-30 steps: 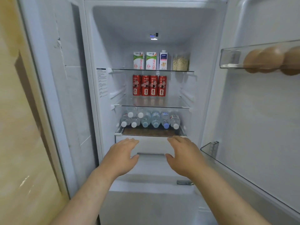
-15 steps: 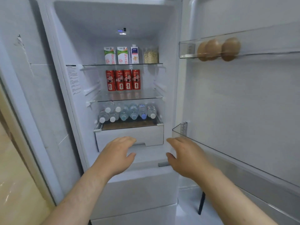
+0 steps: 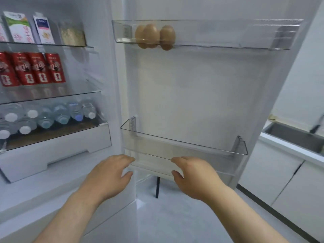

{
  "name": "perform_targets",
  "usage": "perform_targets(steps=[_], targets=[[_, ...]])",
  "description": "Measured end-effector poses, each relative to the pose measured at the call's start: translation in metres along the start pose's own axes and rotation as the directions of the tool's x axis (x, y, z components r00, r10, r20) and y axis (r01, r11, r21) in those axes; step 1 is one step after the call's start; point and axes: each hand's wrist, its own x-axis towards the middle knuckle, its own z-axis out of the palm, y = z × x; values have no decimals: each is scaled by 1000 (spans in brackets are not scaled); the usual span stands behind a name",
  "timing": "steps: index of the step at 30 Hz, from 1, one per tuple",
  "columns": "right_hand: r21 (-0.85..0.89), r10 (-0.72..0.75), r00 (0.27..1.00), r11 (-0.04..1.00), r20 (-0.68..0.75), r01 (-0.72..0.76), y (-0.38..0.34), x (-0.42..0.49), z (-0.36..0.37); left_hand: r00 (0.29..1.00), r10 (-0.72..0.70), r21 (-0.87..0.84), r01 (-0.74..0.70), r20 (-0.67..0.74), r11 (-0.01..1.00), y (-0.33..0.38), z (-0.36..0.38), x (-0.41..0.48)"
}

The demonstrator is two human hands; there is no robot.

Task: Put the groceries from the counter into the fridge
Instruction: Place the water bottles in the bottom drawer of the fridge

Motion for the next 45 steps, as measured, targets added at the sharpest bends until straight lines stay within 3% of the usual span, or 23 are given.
perform_targets(steps=[8, 19, 33, 45], targets=[[-53, 226, 974, 973, -5, -226, 33, -66, -4, 984, 166, -94, -160, 60, 983, 36, 35, 9], [-81, 525, 851, 847, -30, -525, 83, -156, -28, 903, 418, -150, -401, 103, 904, 133, 69, 31], [-44, 797, 593, 592, -115, -805, 150, -336, -68, 664, 732, -217, -700, 151, 680, 330, 101, 4], [-11, 911, 377, 380, -168, -925, 154, -506, -114, 488, 864, -271, -821, 126, 503, 479, 108, -75]])
